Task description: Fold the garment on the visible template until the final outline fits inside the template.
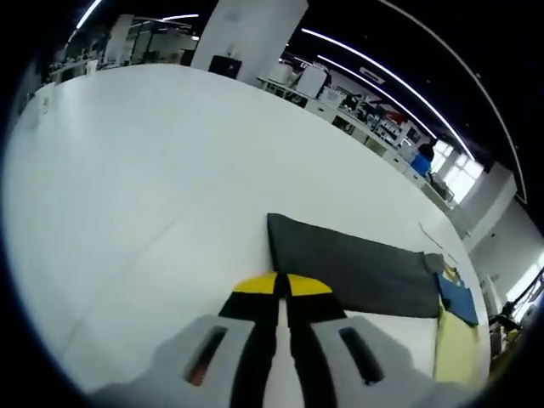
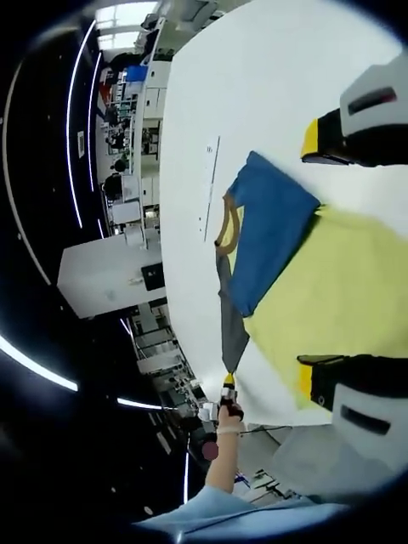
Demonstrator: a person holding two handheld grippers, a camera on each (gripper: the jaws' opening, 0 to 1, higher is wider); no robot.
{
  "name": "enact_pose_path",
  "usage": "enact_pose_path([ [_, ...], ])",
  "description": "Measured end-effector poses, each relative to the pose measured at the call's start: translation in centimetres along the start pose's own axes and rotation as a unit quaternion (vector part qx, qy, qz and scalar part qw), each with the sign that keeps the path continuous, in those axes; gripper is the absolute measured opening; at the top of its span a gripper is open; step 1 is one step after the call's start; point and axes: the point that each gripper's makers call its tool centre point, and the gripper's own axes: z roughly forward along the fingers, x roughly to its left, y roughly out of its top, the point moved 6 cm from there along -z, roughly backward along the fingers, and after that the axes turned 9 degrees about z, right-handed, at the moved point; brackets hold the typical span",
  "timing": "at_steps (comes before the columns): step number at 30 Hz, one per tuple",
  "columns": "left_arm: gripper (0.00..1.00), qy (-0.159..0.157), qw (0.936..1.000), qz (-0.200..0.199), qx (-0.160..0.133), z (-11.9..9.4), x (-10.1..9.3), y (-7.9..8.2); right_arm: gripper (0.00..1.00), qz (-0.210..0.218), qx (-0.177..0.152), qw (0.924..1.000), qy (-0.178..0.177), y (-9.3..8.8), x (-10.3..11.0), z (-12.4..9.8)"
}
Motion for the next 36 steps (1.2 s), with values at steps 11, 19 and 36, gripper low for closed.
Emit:
enact_pose_path([
  [11,0.00,-0.052,0.9977,0.011,-0.041,-1.5,-3.3,2.3,0.93,-0.002,-0.006,0.9999,0.014,0.3,0.5,0.2],
  [19,0.00,-0.134,0.9860,0.089,-0.044,-1.9,-8.6,3.9,0.93,-0.001,-0.008,0.9997,0.022,0.1,0.8,0.3],
  [36,0.00,-0.274,0.9510,0.136,-0.046,-0.7,-22.7,5.1,0.90,0.021,-0.023,0.9994,0.017,-1.0,0.2,-1.1],
])
